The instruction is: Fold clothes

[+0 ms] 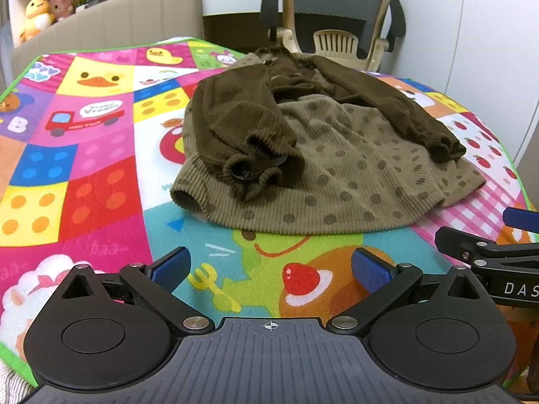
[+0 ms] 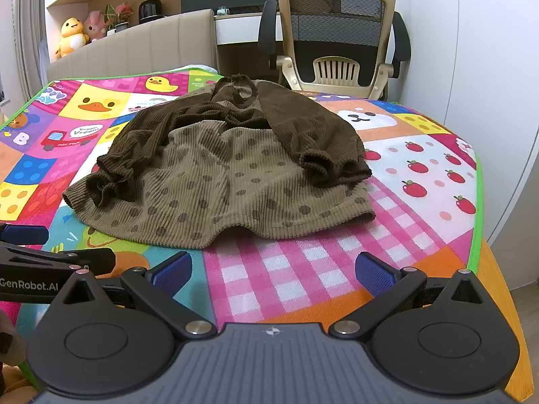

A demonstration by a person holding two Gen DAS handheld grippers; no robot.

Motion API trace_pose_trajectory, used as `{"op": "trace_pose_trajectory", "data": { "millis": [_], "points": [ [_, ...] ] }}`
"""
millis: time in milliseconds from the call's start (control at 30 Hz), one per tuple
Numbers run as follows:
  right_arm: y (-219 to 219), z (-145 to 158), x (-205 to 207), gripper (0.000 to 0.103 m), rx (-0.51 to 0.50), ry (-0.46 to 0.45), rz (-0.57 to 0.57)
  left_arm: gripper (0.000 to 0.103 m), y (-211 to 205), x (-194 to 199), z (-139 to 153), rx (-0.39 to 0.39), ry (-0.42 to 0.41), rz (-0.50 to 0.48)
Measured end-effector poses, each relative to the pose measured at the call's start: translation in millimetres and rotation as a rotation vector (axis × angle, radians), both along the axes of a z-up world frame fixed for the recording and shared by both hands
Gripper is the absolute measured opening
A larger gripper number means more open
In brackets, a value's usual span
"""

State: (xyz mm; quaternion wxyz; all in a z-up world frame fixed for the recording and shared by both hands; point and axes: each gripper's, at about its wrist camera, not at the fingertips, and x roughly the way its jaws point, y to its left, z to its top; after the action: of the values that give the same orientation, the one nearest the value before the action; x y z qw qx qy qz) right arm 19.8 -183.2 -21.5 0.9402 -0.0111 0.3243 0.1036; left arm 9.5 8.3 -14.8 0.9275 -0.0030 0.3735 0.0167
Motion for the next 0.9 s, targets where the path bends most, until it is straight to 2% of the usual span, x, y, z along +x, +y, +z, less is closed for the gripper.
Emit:
{"op": "trace_pose_trajectory", "data": {
  "millis": [800, 900],
  "points": [
    [0.9, -1.5, 0.8, 0.103, 0.000, 0.014, 0.012, 0.103, 1.8, 1.8, -3.6, -0.007, 0.025, 0.005],
    [-2.3, 8.6, 8.1, 0.103, -0.013, 0.007, 0.055, 0.103, 3.9, 5.8, 0.5, -0.017, 0.035, -0.020]
  ]
}}
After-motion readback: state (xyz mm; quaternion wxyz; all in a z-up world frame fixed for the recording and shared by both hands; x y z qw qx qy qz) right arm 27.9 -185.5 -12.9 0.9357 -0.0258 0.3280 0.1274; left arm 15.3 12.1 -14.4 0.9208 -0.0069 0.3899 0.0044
